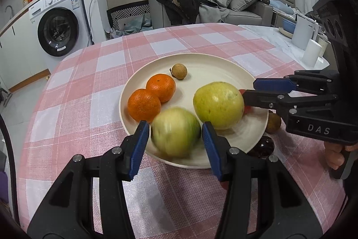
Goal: Organize fruits
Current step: 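Carry the green citrus and red tomato onto the cream plate and open both tools, then move the left tool to a red tomato while the right tool approaches the brown fruit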
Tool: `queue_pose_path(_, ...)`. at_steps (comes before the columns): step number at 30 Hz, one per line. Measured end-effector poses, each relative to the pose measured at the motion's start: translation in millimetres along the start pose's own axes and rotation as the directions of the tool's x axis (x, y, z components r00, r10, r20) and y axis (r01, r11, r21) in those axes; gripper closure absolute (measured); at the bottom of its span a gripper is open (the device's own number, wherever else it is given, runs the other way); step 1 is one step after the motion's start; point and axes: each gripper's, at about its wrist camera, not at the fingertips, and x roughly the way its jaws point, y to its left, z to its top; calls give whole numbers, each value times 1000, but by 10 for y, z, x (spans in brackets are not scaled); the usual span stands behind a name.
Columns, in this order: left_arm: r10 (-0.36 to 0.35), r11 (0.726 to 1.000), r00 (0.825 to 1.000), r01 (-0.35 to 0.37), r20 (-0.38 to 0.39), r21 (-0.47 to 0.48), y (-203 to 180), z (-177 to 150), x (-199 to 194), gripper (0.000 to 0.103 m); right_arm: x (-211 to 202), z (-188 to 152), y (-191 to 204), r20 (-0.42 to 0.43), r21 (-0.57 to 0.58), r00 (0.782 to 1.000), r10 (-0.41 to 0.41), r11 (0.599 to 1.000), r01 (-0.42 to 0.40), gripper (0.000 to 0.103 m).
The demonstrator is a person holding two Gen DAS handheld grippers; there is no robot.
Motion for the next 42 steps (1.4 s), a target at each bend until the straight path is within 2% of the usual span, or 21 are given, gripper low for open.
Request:
queue_pose_path(6, 18, 1000, 1000, -18, 5, 13, -21, -35, -102, 54, -145, -35, -23, 23, -6, 999, -33, 999, 33, 48)
queue_pose_path(7, 25, 1000, 1000, -25, 1, 14, -21, -48, -118, 49, -167, -53, -35, 18, -5, 999, -42, 999, 42, 47)
queue_pose_path(10, 32, 999, 999, -32, 5, 4, -17, -99, -189, 26, -214, -116, -88, 6, 6, 999, -47, 999, 47, 32)
queue_pose_path(11, 28, 1000, 1000, -28, 12, 4, -12, -122, -226, 21, -228, -141, -102, 1, 9, 999, -42, 999, 42, 22)
queue_pose_path(12, 23, 1000, 1000, -24, 15, 5, -10, -139, -256, 21, -238, -162, -113, -3, 9, 999, -40, 999, 40, 13)
queue_pose_path(15, 7, 1000, 1000, -7, 7, -7, 0, -191, -340, 13, -274, -240, -134, -9, 4, 999, -52, 999, 52, 4)
queue_pose_path(17, -6, 1000, 1000, 6, 2, -22, 3, -228, -387, 1, -299, -292, -141, -18, 0, 998, -53, 999, 53, 1)
queue_pose_path(27, -34, 999, 999, 35, -30, 8, -144, -395, -511, 1, -188, -390, -138, -85, -37, 990, -112, 993, 109, 0)
queue_pose_path(32, -46, 999, 997, 47, -59, 12, -188, -425, -464, 1, -79, -407, -150, -123, -47, 981, -152, 988, 147, 0)
queue_pose_path(37, -55, 998, 993, 55, -100, -6, -189, -428, -364, 1, -8, -388, -136, -139, -51, 978, -159, 987, 153, 1)
queue_pose_path(38, -61, 998, 993, 60, -106, -10, -189, -427, -351, 2, 9, -382, -135, -142, -54, 977, -160, 987, 154, 2)
queue_pose_path(40, -71, 997, 991, 70, -113, -14, -192, -424, -325, 4, 21, -374, -123, -147, -55, 978, -150, 988, 143, 14)
queue_pose_path(41, -74, 997, 990, 74, -117, -13, -193, -416, -313, 8, 28, -373, -117, -154, -54, 979, -134, 990, 127, 23)
queue_pose_path(42, -77, 997, 990, 76, -120, -11, -195, -412, -302, 10, 26, -366, -115, -154, -50, 981, -116, 993, 109, 26)
